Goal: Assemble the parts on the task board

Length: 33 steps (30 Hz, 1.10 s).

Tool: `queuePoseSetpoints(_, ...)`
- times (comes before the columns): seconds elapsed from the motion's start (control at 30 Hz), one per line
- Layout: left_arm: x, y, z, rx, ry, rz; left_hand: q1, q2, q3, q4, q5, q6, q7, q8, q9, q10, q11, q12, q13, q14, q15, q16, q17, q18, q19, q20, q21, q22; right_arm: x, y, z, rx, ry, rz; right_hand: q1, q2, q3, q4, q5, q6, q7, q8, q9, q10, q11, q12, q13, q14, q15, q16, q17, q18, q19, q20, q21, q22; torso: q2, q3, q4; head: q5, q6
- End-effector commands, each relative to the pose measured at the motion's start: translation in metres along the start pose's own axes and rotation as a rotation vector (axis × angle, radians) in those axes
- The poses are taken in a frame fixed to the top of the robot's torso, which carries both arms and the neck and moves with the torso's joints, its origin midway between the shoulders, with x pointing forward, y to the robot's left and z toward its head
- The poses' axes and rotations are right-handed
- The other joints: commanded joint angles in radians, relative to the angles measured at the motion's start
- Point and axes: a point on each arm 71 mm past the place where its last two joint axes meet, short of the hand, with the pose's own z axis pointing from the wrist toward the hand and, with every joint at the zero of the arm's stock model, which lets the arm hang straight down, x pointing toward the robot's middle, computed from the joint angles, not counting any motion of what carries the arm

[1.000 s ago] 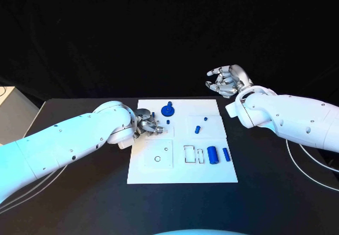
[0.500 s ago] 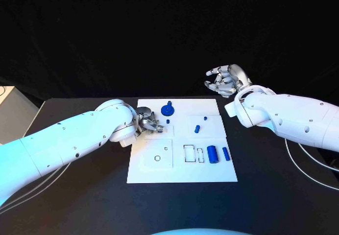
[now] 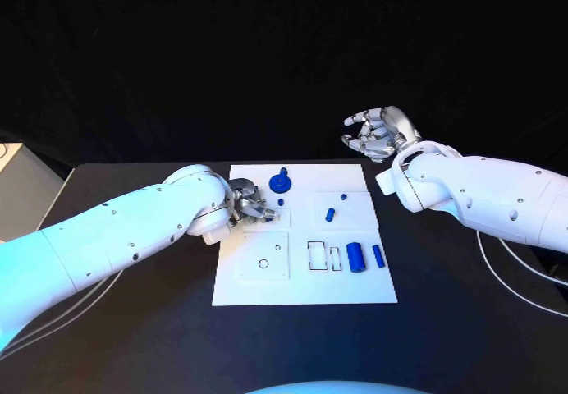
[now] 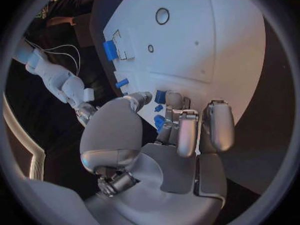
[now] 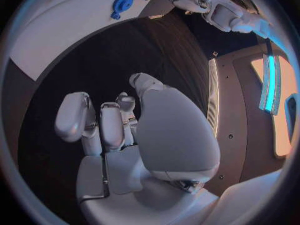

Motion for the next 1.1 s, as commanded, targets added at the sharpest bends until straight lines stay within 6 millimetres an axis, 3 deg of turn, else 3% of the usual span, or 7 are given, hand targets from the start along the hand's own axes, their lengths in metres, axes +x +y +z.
queuePoseSetpoints(0.03,0.0034,-0.0004,0.0011,-0.003,0.041,0.017,0.012,0.001,0.000,0.003,-0.007,0.007,-0.001,0.005,0.001,0.012,-0.001,0.008,0.010,0.074,-0.008,0.004,0.187,-0.017,0.007,-0.002,0.007,0.003,0.0015,0.0010,-0.0002,-0.007,0.015,-0.004,-0.004,-0.006,0.009,0.000,0.006,-0.007,0.003,0.005,-0.001,0.004,-0.003,0.005,0.000,0.002,0.001,0.004,0.001,0.016,0.007,-0.002,0.005,0.002,0.000,-0.0001,0.0000,-0.001,-0.002)
queuePoseSetpoints(0.33,0.0046,0.0011,0.0021,-0.011,0.057,0.028,0.039,0.003,0.000,-0.006,-0.007,0.017,-0.009,0.015,0.010,0.044,-0.008,0.029,0.054,0.079,-0.014,0.008,0.198,-0.019,0.012,-0.006,0.014,0.012,0.0023,0.0015,-0.0003,-0.008,0.018,-0.002,-0.004,-0.006,0.009,0.000,0.006,-0.007,0.003,0.005,-0.001,0.004,-0.003,0.005,0.000,0.002,0.001,0.004,0.001,0.016,0.007,-0.002,0.005,0.002,0.000,0.0005,0.0010,-0.002,-0.004)
queuePoseSetpoints(0.47,0.0049,0.0004,0.0022,-0.010,0.056,0.028,0.078,0.019,0.019,-0.024,-0.004,0.018,-0.016,0.018,0.016,0.050,-0.015,0.031,0.065,0.080,-0.020,0.008,0.201,-0.019,0.012,-0.012,0.016,0.015,0.0027,0.0018,-0.0003,-0.008,0.020,-0.001,-0.004,-0.006,0.009,0.000,0.006,-0.007,0.003,0.005,-0.001,0.004,-0.003,0.005,0.000,0.002,0.001,0.004,0.001,0.016,0.007,-0.002,0.005,0.002,-0.001,0.0002,0.0003,-0.001,-0.005)
queuePoseSetpoints(0.6,0.0046,0.0003,0.0021,-0.006,0.052,0.010,0.142,0.046,0.079,-0.062,-0.002,0.010,-0.020,0.019,0.026,0.048,-0.020,0.023,0.069,0.081,-0.026,0.008,0.203,-0.019,0.012,-0.017,0.017,0.016,0.0027,0.0017,-0.0004,-0.008,0.021,-0.001,-0.004,-0.006,0.009,0.000,0.006,-0.007,0.003,0.005,-0.001,0.004,-0.003,0.005,0.000,0.002,0.001,0.004,0.001,0.016,0.007,-0.002,0.005,0.002,-0.001,0.0004,0.0000,-0.001,-0.005)
queuePoseSetpoints(0.63,0.0047,0.0002,0.0019,-0.004,0.053,0.002,0.142,0.046,0.079,-0.062,-0.002,0.010,-0.020,0.019,0.026,0.048,-0.020,0.023,0.069,0.081,-0.026,0.008,0.203,-0.019,0.012,-0.017,0.017,0.016,0.0027,0.0016,-0.0004,-0.008,0.022,-0.001,-0.005,-0.008,0.011,0.000,0.006,-0.006,0.003,0.006,-0.001,0.005,-0.003,0.006,0.001,0.003,0.001,0.006,0.003,0.017,0.005,-0.002,-0.004,-0.004,-0.001,0.0005,0.0003,-0.001,-0.005)
queuePoseSetpoints(0.83,0.0050,-0.0005,0.0009,0.012,0.057,-0.052,0.207,0.055,0.187,-0.142,0.002,-0.024,-0.008,0.026,0.046,0.003,-0.011,-0.011,0.030,0.074,-0.019,0.001,0.188,-0.016,0.001,-0.014,0.009,0.003,0.0031,0.0015,-0.0003,-0.007,0.025,-0.001,-0.005,-0.008,0.011,0.000,0.006,-0.006,0.003,0.006,-0.001,0.005,-0.003,0.006,0.001,0.003,0.001,0.006,0.003,0.017,0.005,-0.002,-0.004,-0.004,-0.001,0.0003,0.0008,-0.001,-0.004)
queuePoseSetpoints(1.1,0.0042,0.0002,0.0004,0.022,0.056,-0.098,0.208,0.056,0.214,-0.159,-0.001,-0.036,0.003,0.022,0.050,-0.009,-0.001,-0.019,0.021,0.071,-0.010,-0.001,0.183,-0.015,-0.005,-0.008,0.005,-0.003,0.0030,0.0011,-0.0004,-0.005,0.028,-0.001,-0.007,-0.008,0.013,0.001,0.007,-0.006,0.003,0.006,-0.001,0.007,-0.003,0.009,0.002,0.004,0.001,0.008,0.005,0.017,0.006,-0.002,-0.002,-0.003,-0.001,-0.0001,0.0006,-0.001,-0.003)
